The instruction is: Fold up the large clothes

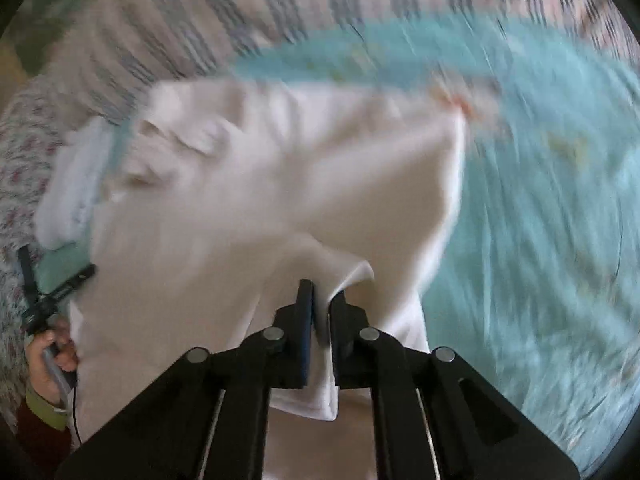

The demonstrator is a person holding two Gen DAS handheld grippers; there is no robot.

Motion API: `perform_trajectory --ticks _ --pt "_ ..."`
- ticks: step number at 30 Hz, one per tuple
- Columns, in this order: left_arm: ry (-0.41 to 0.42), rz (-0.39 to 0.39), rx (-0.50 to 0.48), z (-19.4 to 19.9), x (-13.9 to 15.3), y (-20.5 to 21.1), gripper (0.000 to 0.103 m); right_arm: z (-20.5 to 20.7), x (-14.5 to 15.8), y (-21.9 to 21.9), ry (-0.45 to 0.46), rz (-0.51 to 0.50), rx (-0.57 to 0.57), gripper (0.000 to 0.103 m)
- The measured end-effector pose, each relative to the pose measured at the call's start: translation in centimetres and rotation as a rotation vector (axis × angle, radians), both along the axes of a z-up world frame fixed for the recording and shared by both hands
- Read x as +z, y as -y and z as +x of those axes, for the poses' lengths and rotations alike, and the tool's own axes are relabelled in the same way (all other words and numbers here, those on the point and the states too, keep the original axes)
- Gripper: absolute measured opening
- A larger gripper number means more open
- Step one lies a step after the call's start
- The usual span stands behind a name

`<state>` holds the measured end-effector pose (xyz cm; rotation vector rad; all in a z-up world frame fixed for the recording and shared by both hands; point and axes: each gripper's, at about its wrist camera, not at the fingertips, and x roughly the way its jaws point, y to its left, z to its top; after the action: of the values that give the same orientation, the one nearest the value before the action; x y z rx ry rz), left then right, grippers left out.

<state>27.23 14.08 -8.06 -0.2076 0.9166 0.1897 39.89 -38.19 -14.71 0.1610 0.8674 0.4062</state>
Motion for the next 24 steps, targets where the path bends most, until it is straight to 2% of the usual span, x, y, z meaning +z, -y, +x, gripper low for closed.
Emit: perform_trajectory --ticks 2,4,6,10,13,14,17,20,22,23,24 --pt "0.019 -0.076 -0.031 -1.3 1.1 -0.4 0.049 -1.1 0.8 0.7 0.047 0.003 -0.021 0.016" --pt "0.045 -0.148 -0.126 -3.2 2.6 0.4 0.05 -2.3 1.9 1.3 0.101 0.026 -0.029 0.019" --pt "0.042 -0.115 -0.185 -4.6 3.2 2.0 0.052 -3.3 2.8 1.4 0.132 0.063 0.0 0.021" --pt "-0.008 0.01 -0.245 -6.7 2.2 4.3 0.053 -3.9 2.9 -0.7 0.11 0.099 0.098 0.022" --pt "-0.065 0.134 -0.198 -6.5 0.5 4.5 0.05 -3.8 2.3 -2.4 0.099 0.084 0.14 0.022" --pt "-0.081 0.15 -0.162 -6.1 0.0 4.0 0.043 -3.7 2.1 -2.8 0.095 0.08 0.145 0.022" --pt "-0.07 0.125 -0.1 -5.6 -0.1 2.5 0.039 -3.0 1.2 -3.9 0.065 0.089 0.141 0.022" --pt "-0.046 0.038 -0.035 -4.9 0.1 1.3 0.039 -3.0 0.6 -4.5 0.052 0.092 0.13 0.022" --pt "-0.005 0.049 -0.004 -5.1 0.8 1.4 0.039 -2.6 0.3 -5.3 0.045 0.099 0.131 0.022" --pt "0.011 0.029 0.022 -5.4 0.9 1.0 0.039 -2.6 0.2 -5.5 0.043 0.1 0.132 0.022" --pt "0.01 -0.026 0.054 -5.7 0.6 0.2 0.039 -2.6 0.1 -5.8 0.044 0.104 0.136 0.022"
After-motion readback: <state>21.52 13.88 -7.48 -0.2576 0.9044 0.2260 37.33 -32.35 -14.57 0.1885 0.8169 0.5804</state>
